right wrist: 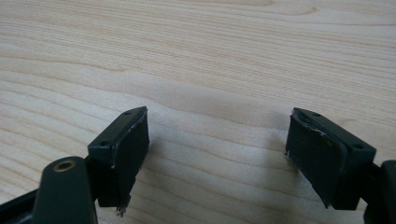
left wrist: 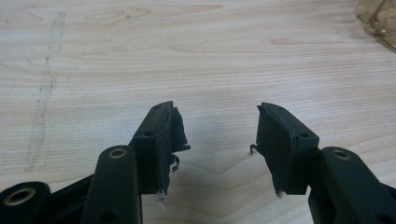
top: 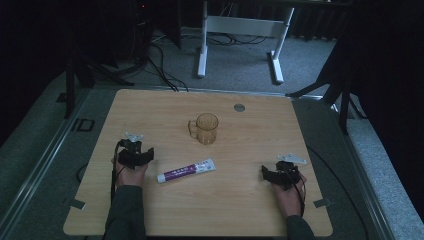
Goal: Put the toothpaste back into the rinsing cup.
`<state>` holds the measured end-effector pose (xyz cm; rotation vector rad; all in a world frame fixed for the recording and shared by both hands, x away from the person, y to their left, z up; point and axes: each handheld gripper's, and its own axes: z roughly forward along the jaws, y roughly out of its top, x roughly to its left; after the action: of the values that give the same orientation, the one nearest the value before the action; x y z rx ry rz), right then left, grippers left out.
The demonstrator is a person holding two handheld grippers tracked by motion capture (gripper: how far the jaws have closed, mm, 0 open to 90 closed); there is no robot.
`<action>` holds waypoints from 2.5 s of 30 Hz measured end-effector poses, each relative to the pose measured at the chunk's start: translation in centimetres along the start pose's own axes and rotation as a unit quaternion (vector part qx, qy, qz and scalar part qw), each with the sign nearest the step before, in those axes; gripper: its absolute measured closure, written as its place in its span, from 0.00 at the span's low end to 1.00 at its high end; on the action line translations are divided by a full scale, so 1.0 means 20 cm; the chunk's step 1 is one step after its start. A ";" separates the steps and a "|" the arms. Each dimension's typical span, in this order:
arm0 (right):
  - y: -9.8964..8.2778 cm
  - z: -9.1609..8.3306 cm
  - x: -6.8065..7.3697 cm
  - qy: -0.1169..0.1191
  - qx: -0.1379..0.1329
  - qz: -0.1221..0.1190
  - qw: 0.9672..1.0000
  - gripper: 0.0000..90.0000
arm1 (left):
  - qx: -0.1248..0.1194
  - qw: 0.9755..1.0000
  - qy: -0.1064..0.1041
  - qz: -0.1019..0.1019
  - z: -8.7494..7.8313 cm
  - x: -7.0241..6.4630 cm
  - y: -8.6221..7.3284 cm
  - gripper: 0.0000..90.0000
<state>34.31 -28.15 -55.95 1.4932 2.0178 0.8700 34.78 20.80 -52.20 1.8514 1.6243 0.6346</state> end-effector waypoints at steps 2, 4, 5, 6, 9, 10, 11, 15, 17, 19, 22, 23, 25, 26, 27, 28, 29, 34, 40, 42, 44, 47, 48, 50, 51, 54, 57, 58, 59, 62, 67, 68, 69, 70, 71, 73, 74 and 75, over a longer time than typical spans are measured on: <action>0.00 0.00 0.00 0.000 0.000 0.000 1.000 0.24 | 0.001 1.000 -0.006 0.005 -0.02 0.00 0.01 0.52; 0.00 0.00 0.00 0.000 0.000 0.000 1.000 0.24 | 0.001 1.000 -0.004 0.011 -0.03 0.00 0.01 0.53; 0.00 0.00 0.00 0.000 0.000 0.000 1.000 0.24 | 0.001 1.000 -0.004 0.011 -0.03 0.00 0.01 0.53; 0.00 0.00 0.00 0.000 0.000 0.001 1.000 0.24 | 0.001 1.000 -0.012 0.014 -0.04 0.00 0.02 0.53; 0.00 0.00 0.00 0.000 0.000 0.001 1.000 0.24 | 0.000 1.000 -0.016 0.020 -0.06 0.00 0.02 0.54; 0.00 0.00 0.00 0.000 0.000 0.001 1.000 0.24 | 0.000 1.000 -0.016 0.020 -0.06 0.00 0.02 0.54; 0.00 0.00 0.00 0.000 0.000 0.000 1.000 0.24 | -0.001 0.999 -0.023 0.026 -0.08 -0.01 0.03 0.54; 0.00 0.00 0.00 0.000 0.000 0.001 1.000 0.24 | 0.001 0.998 -0.036 0.045 -0.11 -0.01 0.06 0.58; 0.00 0.00 0.00 0.000 0.000 0.001 1.000 0.24 | 0.004 0.998 -0.035 0.056 -0.12 -0.02 0.07 0.59; 0.00 0.00 0.00 0.000 0.000 0.001 1.000 0.24 | 0.006 0.997 -0.040 0.063 -0.13 -0.02 0.08 0.59; 0.00 0.00 0.00 0.000 0.000 0.001 1.000 0.24 | 0.005 0.997 -0.048 0.064 -0.14 -0.02 0.09 0.59; 0.00 0.00 0.00 0.000 0.000 0.001 1.000 0.24 | 0.007 0.996 -0.058 0.067 -0.16 -0.02 0.09 0.60; 0.00 0.00 0.00 0.000 0.000 0.001 1.000 0.24 | 0.006 0.995 -0.069 0.073 -0.17 -0.03 0.09 0.62; 0.00 0.00 0.00 0.000 0.000 0.001 1.000 0.24 | 0.007 0.995 -0.071 0.076 -0.17 -0.04 0.09 0.62; 0.00 0.00 0.00 0.000 0.000 0.001 1.000 0.24 | 0.008 0.994 -0.073 0.082 -0.18 -0.05 0.09 0.62; 0.00 0.00 0.00 0.000 0.000 0.001 1.000 0.24 | 0.007 0.994 -0.075 0.083 -0.18 -0.05 0.09 0.62; 0.00 0.00 0.00 0.000 0.000 0.001 1.000 0.24 | 0.006 0.993 -0.079 0.084 -0.18 -0.06 0.10 0.62; 0.00 0.00 0.00 0.000 0.000 0.001 1.000 0.24 | 0.006 0.992 -0.094 0.087 -0.19 -0.07 0.11 0.65; 0.00 0.00 0.00 0.000 0.000 0.002 1.000 0.24 | 0.003 0.989 -0.109 0.097 -0.22 -0.10 0.13 0.66; 0.00 0.00 0.00 0.000 0.000 0.002 1.000 0.24 | 0.005 0.988 -0.117 0.103 -0.22 -0.11 0.14 0.66; 0.00 0.00 0.00 0.000 0.000 0.002 1.000 0.24 | 0.009 0.986 -0.129 0.107 -0.23 -0.11 0.14 0.66; 0.00 0.00 0.00 0.000 0.000 0.002 1.000 0.24 | 0.011 0.985 -0.135 0.110 -0.23 -0.12 0.15 0.66; 0.00 0.00 0.00 0.000 0.000 0.002 1.000 0.24 | 0.014 0.983 -0.138 0.117 -0.24 -0.13 0.15 0.66; 0.00 0.00 0.00 0.000 0.000 0.002 1.000 0.24 | 0.014 0.983 -0.140 0.118 -0.24 -0.14 0.15 0.66; 0.00 0.00 0.00 0.000 0.000 0.001 1.000 0.24 | 0.015 0.982 -0.144 0.122 -0.24 -0.14 0.16 0.66; 0.00 0.00 0.01 0.001 0.000 0.001 1.000 0.24 | 0.020 0.980 -0.150 0.126 -0.24 -0.15 0.17 0.66; 0.00 0.00 0.00 0.001 0.000 0.000 1.000 0.24 | 0.026 0.979 -0.156 0.132 -0.24 -0.16 0.18 0.66; 0.00 0.00 0.00 0.001 0.000 0.000 1.000 0.24 | 0.027 0.978 -0.158 0.135 -0.23 -0.17 0.18 0.66; 0.00 0.00 0.00 0.001 0.000 0.000 1.000 0.24 | 0.029 0.977 -0.159 0.138 -0.23 -0.17 0.18 0.66; 0.00 0.00 0.00 0.001 0.000 0.000 1.000 0.24 | 0.033 0.975 -0.165 0.147 -0.23 -0.19 0.19 0.66; 0.00 0.00 0.01 0.001 0.000 0.001 1.000 0.24 | 0.035 0.972 -0.172 0.156 -0.23 -0.20 0.21 0.66; 0.00 0.00 0.01 0.001 0.000 0.001 1.000 0.24 | 0.036 0.971 -0.174 0.157 -0.23 -0.20 0.21 0.66; 0.00 0.00 0.01 0.001 0.000 0.001 1.000 0.24 | 0.037 0.972 -0.174 0.156 -0.23 -0.20 0.22 0.66; 0.00 0.00 0.01 0.001 0.000 0.001 1.000 0.24 | 0.037 0.971 -0.174 0.157 -0.23 -0.20 0.22 0.66; 0.00 0.00 0.01 0.001 0.000 0.000 1.000 0.24 | 0.037 0.971 -0.174 0.157 -0.24 -0.20 0.22 0.67; 0.00 0.00 0.01 0.001 0.000 0.001 1.000 0.24 | 0.036 0.972 -0.174 0.156 -0.24 -0.19 0.23 0.67; 0.00 0.00 0.01 0.001 0.000 0.000 1.000 0.24 | 0.034 0.972 -0.175 0.155 -0.25 -0.19 0.23 0.68; 0.00 0.00 0.01 0.001 0.000 0.001 1.000 0.24 | 0.034 0.972 -0.175 0.155 -0.25 -0.19 0.23 0.67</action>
<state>34.25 -28.05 -55.95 1.4949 2.0177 0.8725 34.00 17.20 -45.39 2.1481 1.1544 0.3517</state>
